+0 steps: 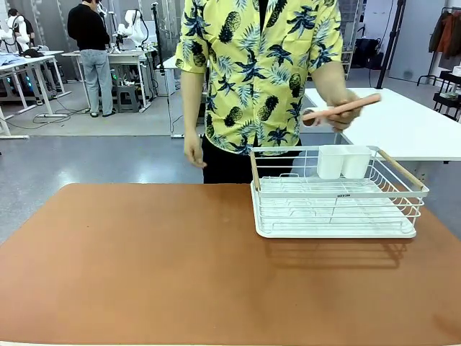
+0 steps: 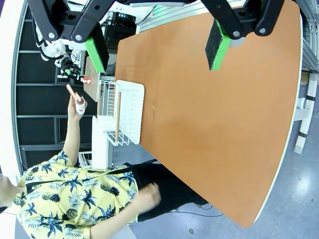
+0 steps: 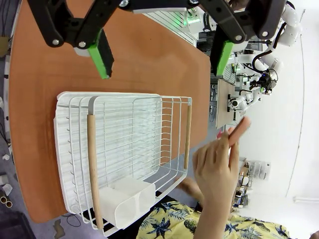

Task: Clean the table.
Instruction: Pick up the Lint Roller when the human hands it over.

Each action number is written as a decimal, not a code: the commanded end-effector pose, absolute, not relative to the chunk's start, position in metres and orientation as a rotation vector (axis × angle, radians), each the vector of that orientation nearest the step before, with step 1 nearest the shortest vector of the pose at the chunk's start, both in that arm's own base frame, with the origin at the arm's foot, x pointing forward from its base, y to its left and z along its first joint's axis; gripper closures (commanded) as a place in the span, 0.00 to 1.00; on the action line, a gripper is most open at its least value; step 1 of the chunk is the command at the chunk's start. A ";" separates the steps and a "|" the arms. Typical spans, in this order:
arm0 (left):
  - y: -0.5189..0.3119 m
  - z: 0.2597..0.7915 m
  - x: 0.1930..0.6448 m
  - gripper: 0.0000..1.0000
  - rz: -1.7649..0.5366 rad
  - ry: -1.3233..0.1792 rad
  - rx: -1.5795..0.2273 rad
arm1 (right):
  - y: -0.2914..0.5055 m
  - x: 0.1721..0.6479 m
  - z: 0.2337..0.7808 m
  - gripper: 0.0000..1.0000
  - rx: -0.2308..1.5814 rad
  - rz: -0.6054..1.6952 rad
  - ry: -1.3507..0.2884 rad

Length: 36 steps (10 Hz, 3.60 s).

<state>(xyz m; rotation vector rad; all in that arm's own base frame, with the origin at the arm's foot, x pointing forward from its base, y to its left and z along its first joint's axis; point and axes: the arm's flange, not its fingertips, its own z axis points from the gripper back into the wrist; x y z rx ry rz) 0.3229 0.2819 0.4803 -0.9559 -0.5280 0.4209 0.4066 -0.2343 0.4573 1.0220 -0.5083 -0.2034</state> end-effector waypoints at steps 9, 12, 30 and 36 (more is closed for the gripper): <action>0.284 0.481 0.321 0.00 0.412 -0.535 -0.970 | -0.186 0.406 0.513 0.00 1.049 -0.296 -0.489; 0.284 0.481 0.321 0.00 0.412 -0.535 -0.970 | -0.104 0.407 0.543 0.00 1.033 -0.511 -0.411; 0.284 0.481 0.321 0.00 0.412 -0.535 -0.970 | 0.042 0.449 0.480 0.19 1.053 -0.555 -0.408; 0.284 0.481 0.321 0.00 0.412 -0.535 -0.970 | 0.036 0.450 0.474 0.77 1.053 -0.555 -0.390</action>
